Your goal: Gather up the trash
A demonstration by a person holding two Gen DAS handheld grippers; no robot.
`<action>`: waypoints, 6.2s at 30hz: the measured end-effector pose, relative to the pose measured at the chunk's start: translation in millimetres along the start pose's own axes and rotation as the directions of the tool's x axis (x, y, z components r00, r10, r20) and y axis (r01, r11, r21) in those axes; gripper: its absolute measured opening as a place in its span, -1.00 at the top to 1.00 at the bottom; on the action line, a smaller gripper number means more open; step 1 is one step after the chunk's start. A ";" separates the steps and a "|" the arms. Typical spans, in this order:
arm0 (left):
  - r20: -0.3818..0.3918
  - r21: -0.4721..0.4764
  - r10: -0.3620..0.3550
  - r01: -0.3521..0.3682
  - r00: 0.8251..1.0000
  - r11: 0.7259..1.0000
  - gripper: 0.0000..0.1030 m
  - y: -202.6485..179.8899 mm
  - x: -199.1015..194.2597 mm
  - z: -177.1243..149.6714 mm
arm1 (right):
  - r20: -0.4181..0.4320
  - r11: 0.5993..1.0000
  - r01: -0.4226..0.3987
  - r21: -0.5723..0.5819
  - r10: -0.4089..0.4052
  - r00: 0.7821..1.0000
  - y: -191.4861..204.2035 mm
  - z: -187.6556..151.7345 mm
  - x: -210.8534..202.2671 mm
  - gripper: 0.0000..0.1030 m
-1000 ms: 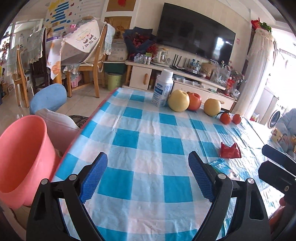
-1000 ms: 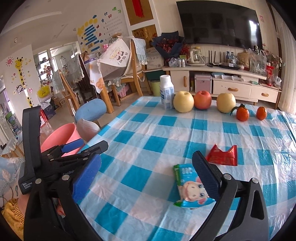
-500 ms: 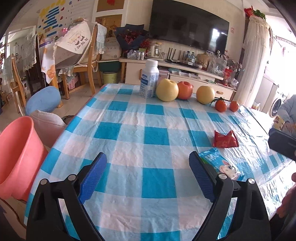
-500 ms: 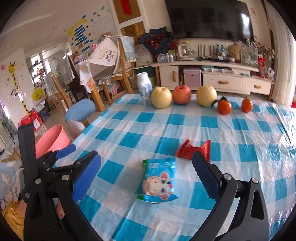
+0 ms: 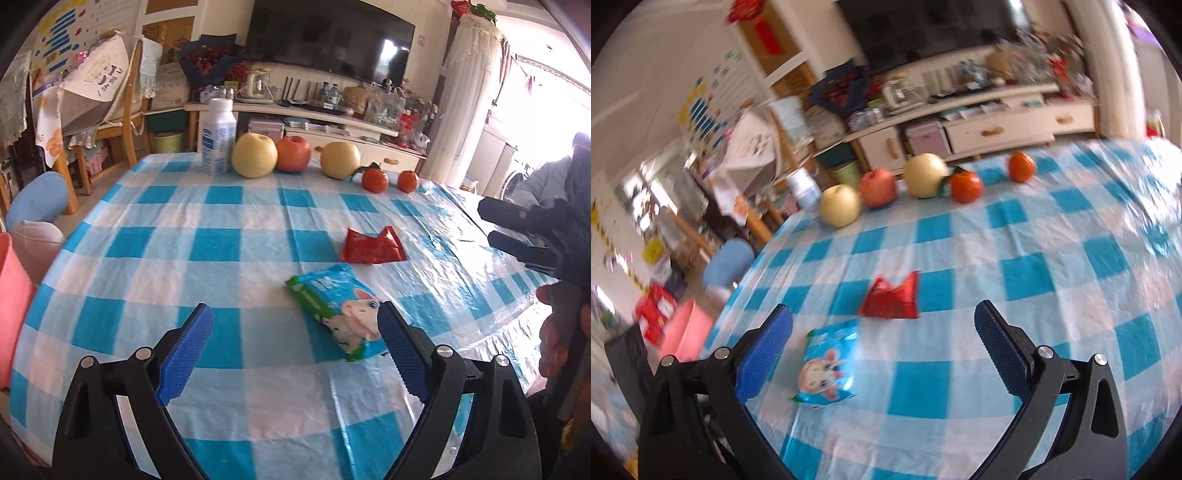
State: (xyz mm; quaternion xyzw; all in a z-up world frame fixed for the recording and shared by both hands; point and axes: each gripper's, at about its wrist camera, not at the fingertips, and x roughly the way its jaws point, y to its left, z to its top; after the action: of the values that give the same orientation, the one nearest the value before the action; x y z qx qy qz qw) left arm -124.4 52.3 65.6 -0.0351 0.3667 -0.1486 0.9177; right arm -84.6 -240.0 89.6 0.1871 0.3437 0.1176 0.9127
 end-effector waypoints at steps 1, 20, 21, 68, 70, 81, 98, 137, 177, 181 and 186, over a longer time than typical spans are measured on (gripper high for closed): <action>-0.008 -0.005 -0.010 0.010 1.000 1.000 -0.74 -2.4 2.4 -1.2 | -0.007 1.000 0.003 0.028 -0.003 1.000 -8.1 1.3 1.1 -0.92; -0.208 -0.127 -0.014 -0.012 0.978 0.992 -0.74 -36.0 80.4 3.6 | -0.181 0.992 0.017 -0.127 -0.040 0.983 -1.3 4.1 104.4 -0.33; -0.213 -0.127 -0.009 -0.018 0.977 0.992 -0.74 -36.1 83.8 3.6 | -0.195 0.991 0.020 -0.129 -0.045 0.980 -2.5 3.3 110.0 -0.31; -0.122 -0.095 0.047 -0.058 0.991 0.994 0.13 25.8 45.5 16.7 | -0.069 0.993 -0.055 -0.106 0.048 0.996 10.1 -0.9 75.5 0.71; -0.115 -0.091 0.048 -0.058 0.992 0.994 0.13 29.7 43.0 18.5 | -0.071 0.992 -0.044 -0.114 0.036 0.997 13.0 -4.9 73.7 0.71; -0.040 -0.084 0.097 -0.100 0.994 0.991 0.13 59.2 15.5 34.9 | -0.064 0.987 -0.046 -0.155 0.036 0.997 58.5 -18.7 65.2 0.71; 0.049 -0.167 0.328 -0.316 0.943 0.934 0.13 156.5 -40.0 50.9 | -0.083 0.946 -0.114 -0.304 0.092 0.992 174.7 -32.7 67.2 0.71; -0.011 -0.652 0.495 -0.381 0.869 0.655 -0.40 370.3 -123.6 -1.2 | -0.395 0.743 -0.438 -0.506 0.252 0.883 435.7 -115.0 182.3 -0.02; 0.266 -0.187 0.296 -0.252 0.917 0.949 -0.88 122.6 -80.0 38.3 | 0.197 0.892 0.255 -0.373 -0.193 0.961 179.5 -68.2 -2.7 -0.77; 0.292 -0.122 0.266 -0.240 0.919 0.963 -0.89 83.8 -84.3 32.4 | 0.242 0.888 0.291 -0.357 -0.213 0.947 164.8 -64.9 -18.9 -0.77; 0.297 -0.069 0.226 -0.216 0.928 0.974 -0.89 44.9 -88.2 28.4 | 0.309 0.881 0.338 -0.330 -0.238 0.921 144.8 -60.5 -43.4 -0.77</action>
State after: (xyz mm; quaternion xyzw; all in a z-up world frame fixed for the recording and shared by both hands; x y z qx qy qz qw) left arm -154.4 120.2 137.0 -0.0320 0.2260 -0.0309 0.9731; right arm -169.7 -108.5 134.1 -0.0319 0.2166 0.0179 0.9756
